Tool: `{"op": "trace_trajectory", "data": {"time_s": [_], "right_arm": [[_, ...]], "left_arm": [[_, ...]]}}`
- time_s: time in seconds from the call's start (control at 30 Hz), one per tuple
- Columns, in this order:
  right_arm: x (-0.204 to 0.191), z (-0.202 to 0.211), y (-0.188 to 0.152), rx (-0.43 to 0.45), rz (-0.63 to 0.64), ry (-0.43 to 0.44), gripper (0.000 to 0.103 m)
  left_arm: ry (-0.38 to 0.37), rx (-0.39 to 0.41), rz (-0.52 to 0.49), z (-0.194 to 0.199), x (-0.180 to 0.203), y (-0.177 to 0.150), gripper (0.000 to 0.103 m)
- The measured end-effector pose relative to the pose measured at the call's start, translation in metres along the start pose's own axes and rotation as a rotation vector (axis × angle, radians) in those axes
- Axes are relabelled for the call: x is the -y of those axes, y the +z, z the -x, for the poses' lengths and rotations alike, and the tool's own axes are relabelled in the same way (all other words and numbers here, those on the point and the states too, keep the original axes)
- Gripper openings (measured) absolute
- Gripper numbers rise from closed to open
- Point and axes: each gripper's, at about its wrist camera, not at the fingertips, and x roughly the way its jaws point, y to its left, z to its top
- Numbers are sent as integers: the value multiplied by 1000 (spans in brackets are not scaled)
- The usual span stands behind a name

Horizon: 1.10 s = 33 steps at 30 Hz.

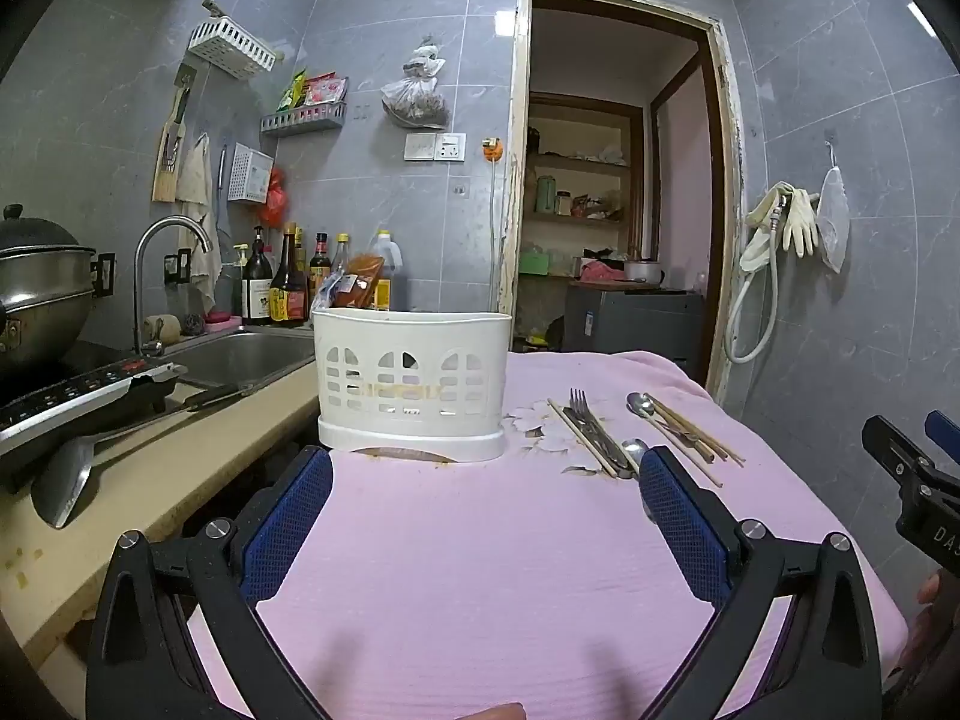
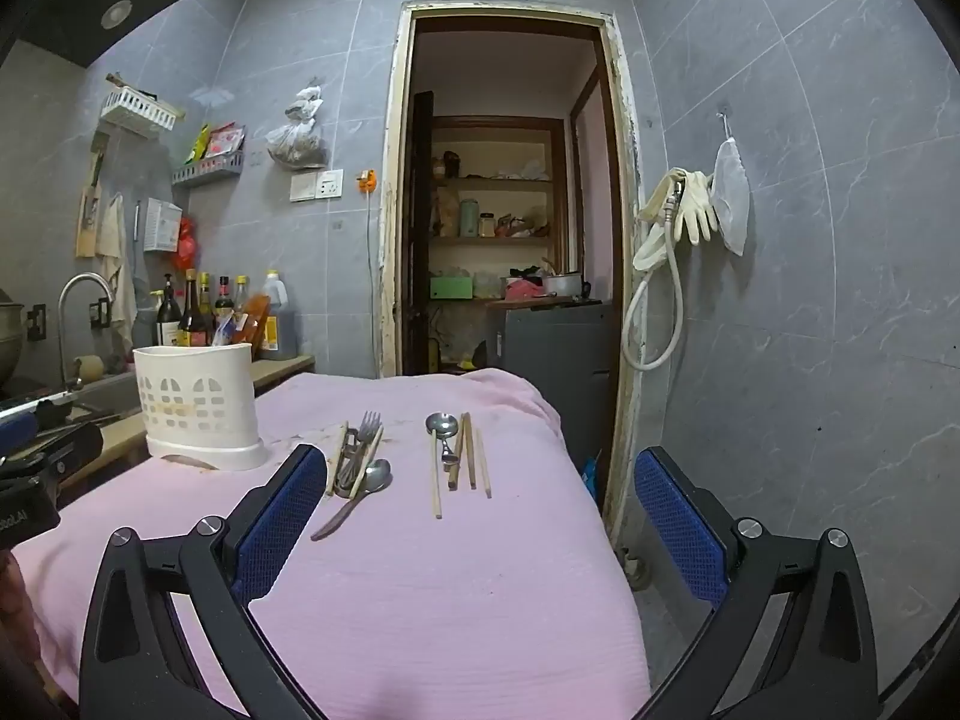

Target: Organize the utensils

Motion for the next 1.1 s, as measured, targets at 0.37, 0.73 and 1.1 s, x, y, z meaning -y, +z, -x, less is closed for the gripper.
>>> {"op": "trace_trajectory", "data": {"time_s": [0.37, 0.73, 1.1], "right_arm": [[-1, -1, 0, -3, -1, 2, 103], [-2, 0, -2, -5, 0, 3, 103], [-17, -6, -10, -10, -1, 10, 103]], "left_arm": [[0, -13, 5, 0, -1, 10, 100], [-1, -16, 7, 0, 0, 11, 100], [1, -9, 8, 3, -2, 13, 100]]}}
